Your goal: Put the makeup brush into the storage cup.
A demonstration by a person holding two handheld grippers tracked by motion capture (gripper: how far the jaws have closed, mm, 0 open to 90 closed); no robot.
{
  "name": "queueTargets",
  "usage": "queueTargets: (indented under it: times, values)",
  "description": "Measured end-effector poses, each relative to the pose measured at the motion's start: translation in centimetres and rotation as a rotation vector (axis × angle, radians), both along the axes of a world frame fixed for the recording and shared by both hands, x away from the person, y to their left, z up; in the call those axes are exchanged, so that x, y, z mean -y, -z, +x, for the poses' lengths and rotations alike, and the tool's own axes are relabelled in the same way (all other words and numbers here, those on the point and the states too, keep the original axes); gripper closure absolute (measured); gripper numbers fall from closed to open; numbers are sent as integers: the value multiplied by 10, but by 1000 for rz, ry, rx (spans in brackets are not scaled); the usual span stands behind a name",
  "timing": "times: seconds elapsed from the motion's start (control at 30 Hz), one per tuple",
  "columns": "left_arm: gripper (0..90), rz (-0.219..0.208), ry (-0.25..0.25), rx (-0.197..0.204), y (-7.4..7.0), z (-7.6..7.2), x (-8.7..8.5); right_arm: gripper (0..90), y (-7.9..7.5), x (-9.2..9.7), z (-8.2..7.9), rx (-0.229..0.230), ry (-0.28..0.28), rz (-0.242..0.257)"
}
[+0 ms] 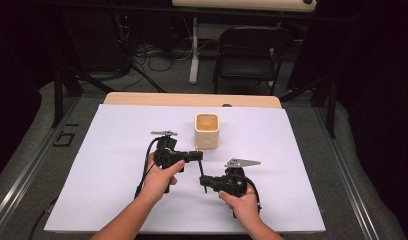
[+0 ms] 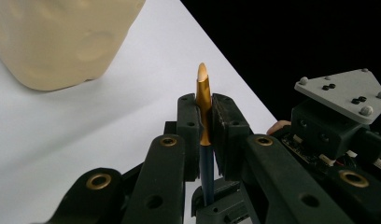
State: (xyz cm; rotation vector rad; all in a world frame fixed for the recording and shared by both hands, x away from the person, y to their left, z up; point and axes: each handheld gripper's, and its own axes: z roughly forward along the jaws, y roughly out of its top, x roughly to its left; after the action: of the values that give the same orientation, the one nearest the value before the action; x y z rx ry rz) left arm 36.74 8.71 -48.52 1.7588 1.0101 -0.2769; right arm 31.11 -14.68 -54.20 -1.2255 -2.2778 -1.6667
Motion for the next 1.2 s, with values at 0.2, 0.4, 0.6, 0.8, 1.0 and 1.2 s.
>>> queueTargets:
  times: [0.2, 0.4, 0.6, 0.8, 1.0, 1.2]
  values:
    - [826, -6, 1, 1, 0, -1, 0, 846, 0, 0, 0, 6, 2, -4]
    - [835, 0, 3, 6, -1, -1, 1, 736, -1, 1, 0, 1, 19, -6]
    - [836, 0, -4, 8, -1, -1, 0, 607, -2, 1, 0, 12, 34, -26]
    - [836, -1, -8, 14, -2, -1, -1, 575, -3, -1, -1, 25, 39, -45]
    - [836, 17, -19, 49, -6, -2, -2, 551, -3, 0, -1, 36, 49, -61]
    - [836, 68, -34, 134, -15, -5, 0, 540, -4, 2, -1, 54, 56, -82]
